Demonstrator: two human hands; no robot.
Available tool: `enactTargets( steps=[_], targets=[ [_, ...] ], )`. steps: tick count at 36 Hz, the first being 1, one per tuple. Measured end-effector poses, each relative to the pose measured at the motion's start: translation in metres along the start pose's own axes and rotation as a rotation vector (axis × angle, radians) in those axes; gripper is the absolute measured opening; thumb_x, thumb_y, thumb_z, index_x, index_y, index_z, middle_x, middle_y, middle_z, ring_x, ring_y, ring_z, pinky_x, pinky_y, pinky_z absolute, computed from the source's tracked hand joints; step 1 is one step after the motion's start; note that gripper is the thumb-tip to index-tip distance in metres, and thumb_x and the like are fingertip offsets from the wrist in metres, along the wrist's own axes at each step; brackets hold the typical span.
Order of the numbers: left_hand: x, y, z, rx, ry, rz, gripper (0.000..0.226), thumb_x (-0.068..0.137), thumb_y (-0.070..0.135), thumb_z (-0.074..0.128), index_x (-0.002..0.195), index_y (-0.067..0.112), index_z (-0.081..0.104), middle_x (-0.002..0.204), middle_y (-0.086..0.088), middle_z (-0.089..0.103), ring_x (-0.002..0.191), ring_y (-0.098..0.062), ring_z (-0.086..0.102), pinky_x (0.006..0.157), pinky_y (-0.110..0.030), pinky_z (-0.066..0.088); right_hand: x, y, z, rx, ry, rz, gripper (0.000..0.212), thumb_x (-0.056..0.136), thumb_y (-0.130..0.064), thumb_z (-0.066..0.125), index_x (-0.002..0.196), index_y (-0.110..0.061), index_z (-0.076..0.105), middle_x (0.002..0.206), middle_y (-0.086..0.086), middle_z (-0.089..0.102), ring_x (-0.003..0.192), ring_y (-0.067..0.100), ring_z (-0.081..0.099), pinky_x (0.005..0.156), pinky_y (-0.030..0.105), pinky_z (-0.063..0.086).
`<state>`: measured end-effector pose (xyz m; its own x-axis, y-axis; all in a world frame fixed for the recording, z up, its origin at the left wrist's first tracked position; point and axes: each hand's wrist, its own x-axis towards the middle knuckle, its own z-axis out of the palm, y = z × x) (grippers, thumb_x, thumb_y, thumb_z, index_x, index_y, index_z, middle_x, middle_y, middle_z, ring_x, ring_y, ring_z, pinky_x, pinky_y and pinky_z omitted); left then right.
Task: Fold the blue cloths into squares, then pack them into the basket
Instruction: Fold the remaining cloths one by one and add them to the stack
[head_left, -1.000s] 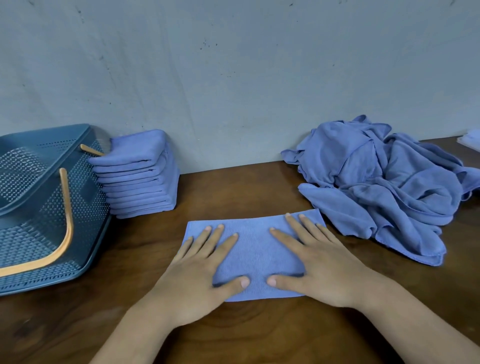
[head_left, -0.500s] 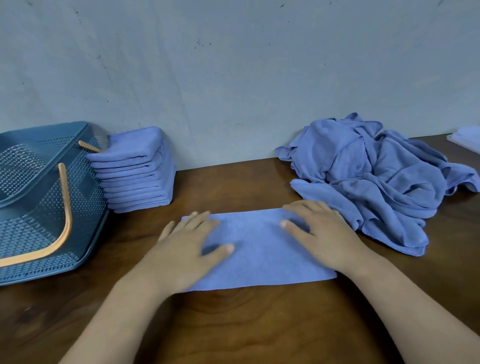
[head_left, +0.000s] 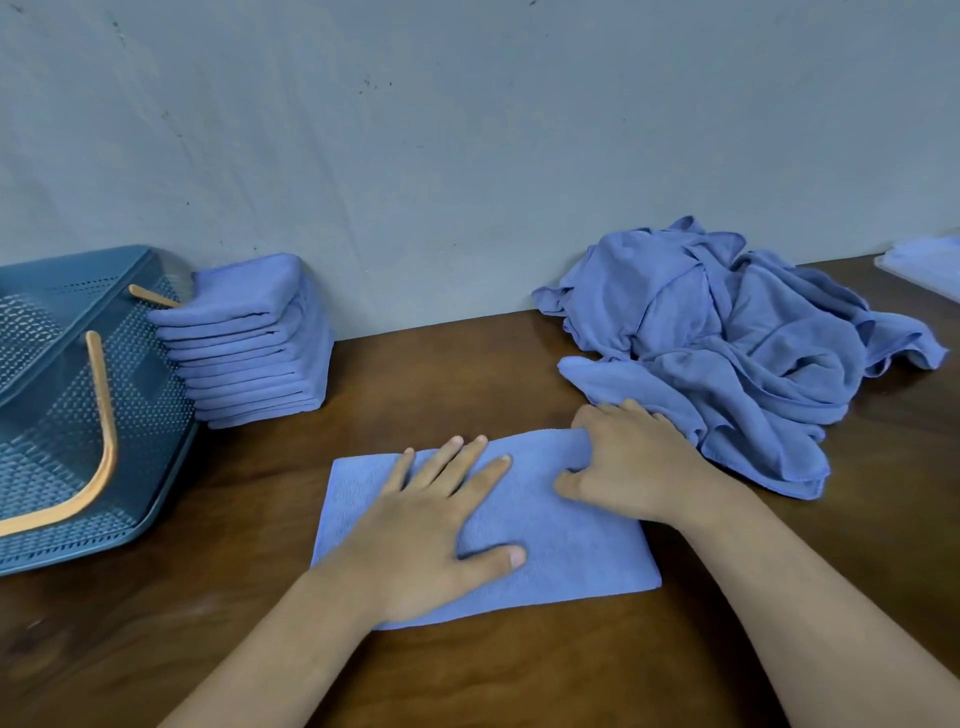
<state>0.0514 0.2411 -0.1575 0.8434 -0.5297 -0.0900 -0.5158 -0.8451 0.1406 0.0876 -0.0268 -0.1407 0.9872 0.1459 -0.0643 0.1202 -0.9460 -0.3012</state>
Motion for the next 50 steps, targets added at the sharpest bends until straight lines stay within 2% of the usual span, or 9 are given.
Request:
enactTargets(
  steps=[5, 7, 10, 21, 24, 29, 36, 42, 50],
  targets=[
    [0.002, 0.001, 0.0, -0.004, -0.003, -0.012, 0.088, 0.089, 0.094, 0.023, 0.16, 0.058, -0.014, 0.168, 0.028, -0.028, 0.152, 0.003, -0.032, 0.131, -0.05, -0.009, -0.002, -0.003, 0.001, 0.303, 0.019, 0.009, 0.025, 0.073, -0.043, 0.062, 0.074, -0.024, 0.045, 0.063, -0.008, 0.05, 0.055, 0.012, 0.047, 0.051, 0.035, 0.037],
    [0.003, 0.003, 0.0, -0.016, -0.007, -0.025, 0.089, 0.088, 0.095, 0.023, 0.16, 0.058, -0.013, 0.168, 0.028, -0.028, 0.152, 0.003, -0.032, 0.13, -0.05, -0.01, -0.006, 0.001, -0.001, 0.387, 0.066, 0.036, 0.018, 0.083, -0.034, 0.066, 0.093, -0.031, 0.052, 0.072, -0.012, 0.057, 0.059, 0.009, 0.055, 0.054, 0.029, 0.039],
    [0.006, 0.003, 0.0, -0.019, -0.005, -0.049, 0.091, 0.086, 0.098, 0.02, 0.16, 0.057, -0.014, 0.169, 0.026, -0.027, 0.152, 0.002, -0.033, 0.13, -0.05, -0.011, -0.011, 0.009, -0.006, 0.459, 0.064, 0.036, 0.043, 0.093, -0.028, 0.068, 0.125, -0.045, 0.045, 0.087, -0.013, 0.061, 0.064, 0.005, 0.06, 0.061, 0.027, 0.048],
    [0.004, -0.001, 0.0, -0.04, -0.005, -0.046, 0.092, 0.086, 0.098, 0.02, 0.161, 0.056, -0.013, 0.17, 0.025, -0.027, 0.152, 0.002, -0.033, 0.13, -0.051, -0.012, -0.021, 0.019, -0.011, 0.68, -0.122, -0.02, 0.026, 0.097, -0.029, 0.072, 0.111, -0.048, 0.062, 0.072, -0.003, 0.052, 0.069, 0.011, 0.048, 0.07, 0.03, 0.043],
    [0.004, -0.002, 0.0, -0.041, 0.002, -0.043, 0.092, 0.086, 0.098, 0.019, 0.161, 0.056, -0.013, 0.17, 0.025, -0.026, 0.153, 0.002, -0.032, 0.13, -0.05, -0.012, -0.021, 0.01, -0.007, 0.667, -0.061, -0.052, 0.027, 0.099, -0.025, 0.069, 0.112, -0.048, 0.067, 0.065, -0.022, 0.052, 0.064, 0.0, 0.049, 0.066, 0.02, 0.043],
    [0.004, -0.002, 0.001, -0.056, 0.012, -0.045, 0.09, 0.087, 0.097, 0.02, 0.161, 0.056, -0.011, 0.169, 0.026, -0.025, 0.152, 0.004, -0.032, 0.13, -0.049, -0.012, -0.021, 0.005, -0.005, 0.636, -0.082, -0.04, 0.043, 0.101, -0.025, 0.066, 0.131, -0.055, 0.063, 0.127, -0.029, 0.063, 0.118, -0.011, 0.058, 0.104, 0.025, 0.05],
    [0.005, -0.003, 0.001, -0.044, 0.014, -0.053, 0.089, 0.087, 0.097, 0.018, 0.16, 0.057, -0.013, 0.169, 0.028, -0.026, 0.152, 0.003, -0.032, 0.13, -0.051, -0.012, -0.028, 0.008, -0.014, 0.768, -0.26, -0.015, 0.056, 0.09, -0.035, 0.081, 0.135, -0.059, 0.059, 0.138, -0.028, 0.059, 0.124, -0.008, 0.058, 0.108, 0.029, 0.053],
    [0.007, -0.003, 0.002, -0.037, 0.007, -0.058, 0.093, 0.085, 0.099, 0.018, 0.161, 0.055, -0.014, 0.169, 0.027, -0.026, 0.153, 0.001, -0.032, 0.13, -0.052, -0.011, -0.031, 0.006, -0.012, 0.683, -0.316, -0.021, 0.096, 0.08, -0.042, 0.089, 0.154, -0.064, 0.031, 0.157, -0.031, 0.033, 0.148, -0.003, 0.031, 0.119, 0.028, 0.037],
    [-0.013, -0.008, -0.002, -0.041, 0.005, -0.052, 0.093, 0.085, 0.097, 0.026, 0.164, 0.054, 0.0, 0.17, 0.031, -0.017, 0.154, 0.007, -0.025, 0.132, -0.047, -0.006, -0.031, 0.018, -0.013, 0.696, -0.353, -0.012, 0.101, 0.079, -0.036, 0.092, 0.155, -0.062, 0.031, 0.162, -0.027, 0.03, 0.151, -0.001, 0.026, 0.122, 0.026, 0.031]
  ],
)
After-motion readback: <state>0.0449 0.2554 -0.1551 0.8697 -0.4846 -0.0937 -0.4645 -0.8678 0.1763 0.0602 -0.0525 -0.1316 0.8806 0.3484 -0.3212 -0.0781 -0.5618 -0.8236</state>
